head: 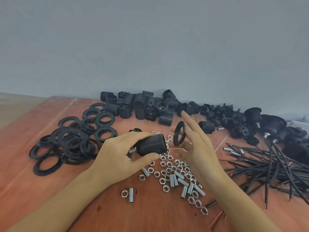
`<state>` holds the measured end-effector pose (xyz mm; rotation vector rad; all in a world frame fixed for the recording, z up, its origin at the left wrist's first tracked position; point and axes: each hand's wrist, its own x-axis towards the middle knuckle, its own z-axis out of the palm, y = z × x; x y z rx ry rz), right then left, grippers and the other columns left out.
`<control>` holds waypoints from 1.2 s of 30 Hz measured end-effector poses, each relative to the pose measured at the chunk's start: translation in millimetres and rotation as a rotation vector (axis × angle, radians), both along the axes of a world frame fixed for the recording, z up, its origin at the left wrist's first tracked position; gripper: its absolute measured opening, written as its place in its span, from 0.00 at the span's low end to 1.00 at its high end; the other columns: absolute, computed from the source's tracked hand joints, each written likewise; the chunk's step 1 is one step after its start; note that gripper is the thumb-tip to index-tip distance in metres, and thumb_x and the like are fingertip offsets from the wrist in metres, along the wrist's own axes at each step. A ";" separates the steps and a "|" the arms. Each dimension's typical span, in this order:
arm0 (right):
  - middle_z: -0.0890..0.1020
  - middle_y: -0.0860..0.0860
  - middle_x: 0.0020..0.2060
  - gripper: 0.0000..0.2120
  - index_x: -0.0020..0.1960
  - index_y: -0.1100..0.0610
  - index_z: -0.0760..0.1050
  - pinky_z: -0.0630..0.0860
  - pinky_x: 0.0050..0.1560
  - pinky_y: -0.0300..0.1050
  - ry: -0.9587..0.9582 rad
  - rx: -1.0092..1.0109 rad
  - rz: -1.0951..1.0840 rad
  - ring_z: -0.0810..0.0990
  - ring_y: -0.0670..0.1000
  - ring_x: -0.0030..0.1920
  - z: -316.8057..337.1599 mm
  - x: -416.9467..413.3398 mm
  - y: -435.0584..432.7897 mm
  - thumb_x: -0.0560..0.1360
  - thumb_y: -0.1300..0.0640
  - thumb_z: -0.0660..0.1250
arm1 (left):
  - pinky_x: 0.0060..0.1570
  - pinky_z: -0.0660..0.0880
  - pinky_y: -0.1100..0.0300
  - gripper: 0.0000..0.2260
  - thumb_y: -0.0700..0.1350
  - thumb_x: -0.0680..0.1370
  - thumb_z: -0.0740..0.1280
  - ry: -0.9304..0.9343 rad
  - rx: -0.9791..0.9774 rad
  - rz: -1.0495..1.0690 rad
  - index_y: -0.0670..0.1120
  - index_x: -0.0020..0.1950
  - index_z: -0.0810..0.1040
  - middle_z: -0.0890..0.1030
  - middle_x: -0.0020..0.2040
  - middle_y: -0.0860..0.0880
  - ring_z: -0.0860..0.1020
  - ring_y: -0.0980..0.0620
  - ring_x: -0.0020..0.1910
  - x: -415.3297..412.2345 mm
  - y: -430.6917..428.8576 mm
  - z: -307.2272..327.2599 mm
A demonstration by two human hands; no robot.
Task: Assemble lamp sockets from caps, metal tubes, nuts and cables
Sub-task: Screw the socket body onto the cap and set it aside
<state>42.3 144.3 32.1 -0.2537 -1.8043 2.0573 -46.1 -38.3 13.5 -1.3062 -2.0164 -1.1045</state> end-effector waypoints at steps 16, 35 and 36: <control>0.84 0.53 0.52 0.18 0.62 0.56 0.73 0.79 0.54 0.44 0.130 0.229 0.104 0.83 0.51 0.55 -20.6 17.1 -18.9 0.73 0.53 0.69 | 0.42 0.76 0.65 0.23 0.60 0.73 0.69 0.016 -0.031 0.003 0.43 0.57 0.82 0.81 0.46 0.56 0.77 0.61 0.41 2.0 1.9 0.2; 0.80 0.48 0.57 0.33 0.65 0.47 0.75 0.77 0.57 0.43 0.089 0.648 0.300 0.83 0.52 0.55 -5.4 21.7 12.1 0.63 0.57 0.82 | 0.33 0.73 0.52 0.24 0.63 0.78 0.62 -0.385 -0.209 -0.332 0.44 0.52 0.83 0.80 0.36 0.49 0.78 0.49 0.34 -8.3 -3.4 -1.1; 0.80 0.48 0.57 0.33 0.65 0.45 0.75 0.77 0.56 0.41 0.098 0.671 0.301 0.83 0.51 0.54 -6.2 21.9 12.2 0.63 0.56 0.82 | 0.33 0.73 0.50 0.25 0.64 0.78 0.62 -0.425 -0.199 -0.336 0.42 0.51 0.83 0.81 0.37 0.46 0.78 0.46 0.34 -8.4 -3.3 -1.2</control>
